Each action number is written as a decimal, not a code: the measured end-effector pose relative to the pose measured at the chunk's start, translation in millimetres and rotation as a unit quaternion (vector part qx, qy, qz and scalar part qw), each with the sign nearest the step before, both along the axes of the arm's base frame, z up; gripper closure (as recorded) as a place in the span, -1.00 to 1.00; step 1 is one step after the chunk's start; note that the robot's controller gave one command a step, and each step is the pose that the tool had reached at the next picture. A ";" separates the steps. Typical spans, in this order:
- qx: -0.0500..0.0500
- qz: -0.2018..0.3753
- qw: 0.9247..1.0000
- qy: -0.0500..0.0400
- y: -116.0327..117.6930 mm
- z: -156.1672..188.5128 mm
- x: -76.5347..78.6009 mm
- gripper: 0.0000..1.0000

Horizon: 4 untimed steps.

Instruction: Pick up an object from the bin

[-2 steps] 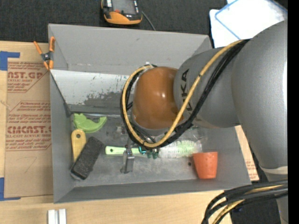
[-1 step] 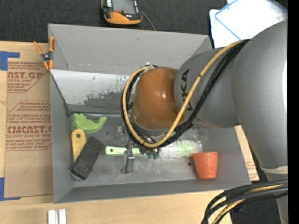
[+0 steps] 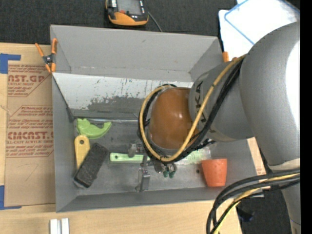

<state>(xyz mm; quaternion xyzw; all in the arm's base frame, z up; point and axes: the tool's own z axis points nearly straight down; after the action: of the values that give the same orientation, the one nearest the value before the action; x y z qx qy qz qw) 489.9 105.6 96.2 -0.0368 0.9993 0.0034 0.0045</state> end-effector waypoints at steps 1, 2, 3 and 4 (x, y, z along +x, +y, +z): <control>0.002 -0.005 1.000 -0.005 2.6 -10.3 0.3 -1.00; -0.001 0.215 0.977 -0.007 34.3 -22.2 14.8 -1.00; 0.002 0.081 0.997 -0.006 17.9 -24.2 3.3 -1.00; 0.000 0.251 0.968 -0.012 29.5 -24.6 13.5 1.00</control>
Offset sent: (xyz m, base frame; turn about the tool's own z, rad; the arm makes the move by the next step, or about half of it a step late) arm 0.0195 0.0441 -0.0262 -0.5031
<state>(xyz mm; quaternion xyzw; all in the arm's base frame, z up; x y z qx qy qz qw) 503.5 135.1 71.6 -0.2862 0.9580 0.0041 0.0158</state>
